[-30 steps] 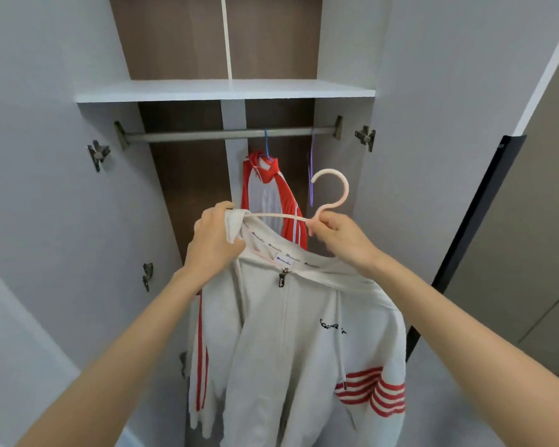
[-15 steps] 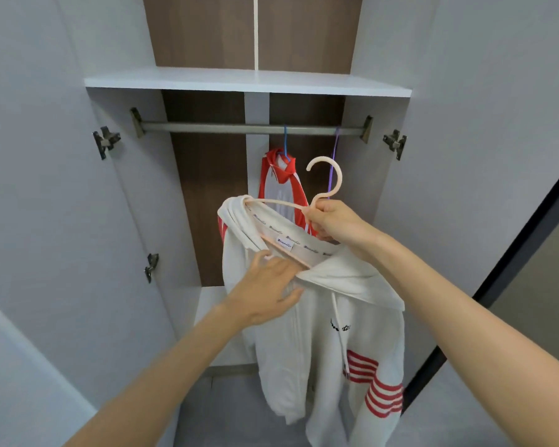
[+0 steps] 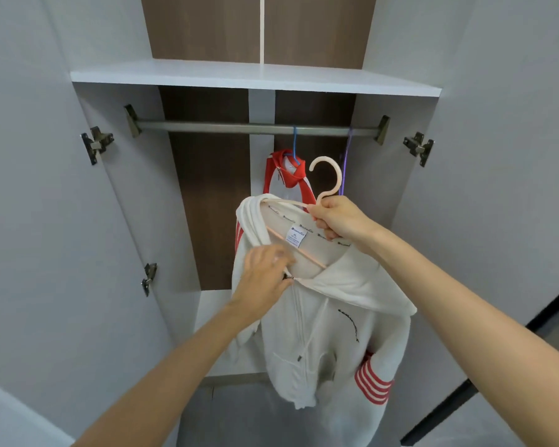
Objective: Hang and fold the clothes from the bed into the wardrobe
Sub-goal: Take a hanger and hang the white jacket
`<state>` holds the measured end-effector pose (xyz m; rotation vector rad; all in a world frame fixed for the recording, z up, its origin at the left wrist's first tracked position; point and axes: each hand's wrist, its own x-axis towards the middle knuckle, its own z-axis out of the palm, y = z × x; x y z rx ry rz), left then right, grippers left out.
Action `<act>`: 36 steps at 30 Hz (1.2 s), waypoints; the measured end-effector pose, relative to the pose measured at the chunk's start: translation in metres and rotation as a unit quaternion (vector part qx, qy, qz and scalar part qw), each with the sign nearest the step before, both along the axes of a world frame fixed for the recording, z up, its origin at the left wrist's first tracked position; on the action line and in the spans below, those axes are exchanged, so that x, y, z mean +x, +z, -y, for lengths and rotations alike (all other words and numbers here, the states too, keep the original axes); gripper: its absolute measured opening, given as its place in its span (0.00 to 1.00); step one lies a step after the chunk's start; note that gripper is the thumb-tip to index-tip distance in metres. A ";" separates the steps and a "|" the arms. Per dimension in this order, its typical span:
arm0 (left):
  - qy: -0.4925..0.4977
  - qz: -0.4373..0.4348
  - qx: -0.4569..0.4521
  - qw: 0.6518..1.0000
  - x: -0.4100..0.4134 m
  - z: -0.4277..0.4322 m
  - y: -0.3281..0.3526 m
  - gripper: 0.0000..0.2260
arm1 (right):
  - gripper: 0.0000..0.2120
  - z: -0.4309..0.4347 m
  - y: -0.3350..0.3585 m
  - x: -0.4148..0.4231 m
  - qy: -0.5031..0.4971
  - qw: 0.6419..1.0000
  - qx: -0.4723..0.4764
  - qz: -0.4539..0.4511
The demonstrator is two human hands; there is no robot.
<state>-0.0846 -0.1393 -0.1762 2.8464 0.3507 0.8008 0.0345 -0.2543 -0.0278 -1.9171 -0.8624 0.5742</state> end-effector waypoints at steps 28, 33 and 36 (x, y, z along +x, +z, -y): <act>0.007 -0.135 -0.654 0.744 0.010 -0.201 -0.002 0.12 | 0.14 -0.179 -0.001 0.033 -0.042 0.989 0.105 -0.099; 0.033 -0.144 -0.652 0.744 0.018 -0.203 -0.004 0.12 | 0.13 -0.192 -0.002 0.033 -0.013 0.991 0.094 -0.092; 0.101 -0.104 -0.598 0.788 0.025 -0.207 -0.004 0.15 | 0.13 -0.199 -0.012 0.037 -0.019 0.990 0.084 -0.108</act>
